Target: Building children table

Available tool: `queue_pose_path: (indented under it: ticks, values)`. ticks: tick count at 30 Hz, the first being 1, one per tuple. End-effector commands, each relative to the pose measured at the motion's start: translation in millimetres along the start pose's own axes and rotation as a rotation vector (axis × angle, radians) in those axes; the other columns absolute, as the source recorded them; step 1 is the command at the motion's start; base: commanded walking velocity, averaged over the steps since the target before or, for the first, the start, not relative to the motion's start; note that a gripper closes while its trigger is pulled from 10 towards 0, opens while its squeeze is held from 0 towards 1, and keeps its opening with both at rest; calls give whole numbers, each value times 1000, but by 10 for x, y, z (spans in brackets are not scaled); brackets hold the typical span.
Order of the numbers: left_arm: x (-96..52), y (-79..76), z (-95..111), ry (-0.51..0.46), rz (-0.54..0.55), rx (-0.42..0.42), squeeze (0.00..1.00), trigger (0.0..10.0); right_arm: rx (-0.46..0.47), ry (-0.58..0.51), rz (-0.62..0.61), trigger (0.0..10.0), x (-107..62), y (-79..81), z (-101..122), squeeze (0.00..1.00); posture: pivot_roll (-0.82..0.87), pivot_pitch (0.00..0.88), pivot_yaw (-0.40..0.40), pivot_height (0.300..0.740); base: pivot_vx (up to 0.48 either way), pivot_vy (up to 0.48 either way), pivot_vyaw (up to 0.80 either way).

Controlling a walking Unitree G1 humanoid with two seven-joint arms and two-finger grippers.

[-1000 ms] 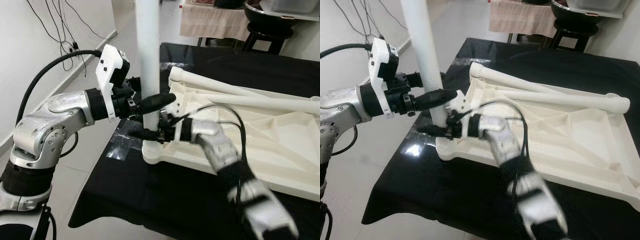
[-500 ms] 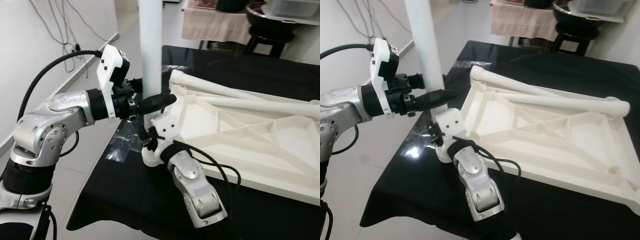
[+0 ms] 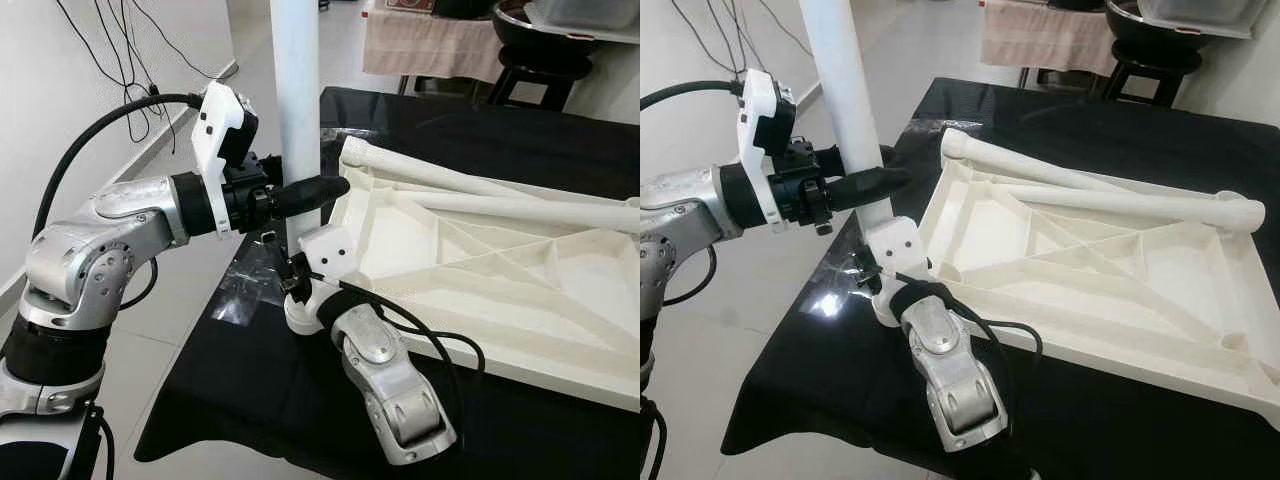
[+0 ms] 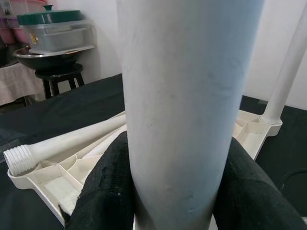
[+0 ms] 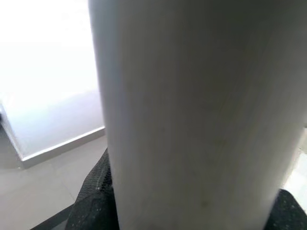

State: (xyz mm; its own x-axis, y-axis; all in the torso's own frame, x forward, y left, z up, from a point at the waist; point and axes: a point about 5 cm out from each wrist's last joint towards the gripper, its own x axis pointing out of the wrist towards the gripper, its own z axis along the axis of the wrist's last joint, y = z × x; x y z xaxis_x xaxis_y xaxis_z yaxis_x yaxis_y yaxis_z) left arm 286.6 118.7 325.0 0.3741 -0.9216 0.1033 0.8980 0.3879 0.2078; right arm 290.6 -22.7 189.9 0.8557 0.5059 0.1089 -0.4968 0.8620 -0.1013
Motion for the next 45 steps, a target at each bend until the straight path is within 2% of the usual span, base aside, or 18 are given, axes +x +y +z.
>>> queue_pose_path:
  ticks: [1,2,3,4,7,8,11,12,19,20,21,39,40,42,43,45]
  values:
    - [38,-48,-13,4,-38,-2,0,0,103,111,80,10000,16,-37,-216,478,94,179,-17,740,0,0,0]
    - [38,-50,-18,4,-38,-3,0,0,132,71,139,10000,36,-56,-140,478,94,179,-17,740,0,0,0]
    - [45,-57,-23,3,-41,-4,0,0,153,-1,312,10000,63,-137,24,1000,97,180,-18,740,0,0,0]
    - [45,-57,-23,3,-41,-4,0,0,153,-1,312,10000,63,-137,24,1000,97,180,-18,740,0,0,0]
    - [50,-67,-22,1,-46,-5,0,0,126,-77,493,10000,83,-377,210,1000,99,177,-18,740,0,0,0]
    - [50,-71,-22,1,-47,-6,0,0,80,-79,553,10000,93,-478,236,200,103,178,-19,740,0,0,0]
    - [50,-73,-23,1,-48,-6,0,0,45,-77,590,10000,97,-544,252,200,103,178,-19,740,0,0,0]
    - [47,-82,-21,0,-51,-6,0,0,5,-67,677,10000,141,-679,294,0,111,178,-19,740,0,0,0]
    - [43,-101,-13,3,-57,-6,0,0,43,-58,796,10000,267,-784,325,0,126,178,-17,740,0,0,0]
    - [43,-103,-11,3,-58,-6,0,0,55,-60,816,3961,278,-785,321,0,127,178,-18,740,0,0,0]
    - [42,-105,-10,5,-60,-5,0,0,62,-61,830,0,290,-782,314,0,130,178,-17,740,0,0,0]
    - [42,-120,-11,13,-69,-4,0,0,94,-70,906,0,321,-827,222,0,132,172,-13,740,0,0,0]
    - [61,-80,15,-6,-37,-21,1000,10000,78,-68,784,0,308,-863,162,0,123,172,-10,740,0,0,0]
    - [61,-80,15,-6,-37,-21,1000,10000,78,-68,784,0,308,-863,162,0,123,172,-10,740,0,0,0]
    - [65,-15,36,-17,20,-19,1000,10000,69,-31,656,0,286,-894,88,0,125,180,-12,740,0,0,0]
    - [61,6,40,-17,40,-16,1000,10000,68,-10,612,0,275,-902,59,0,124,180,-14,740,0,0,0]
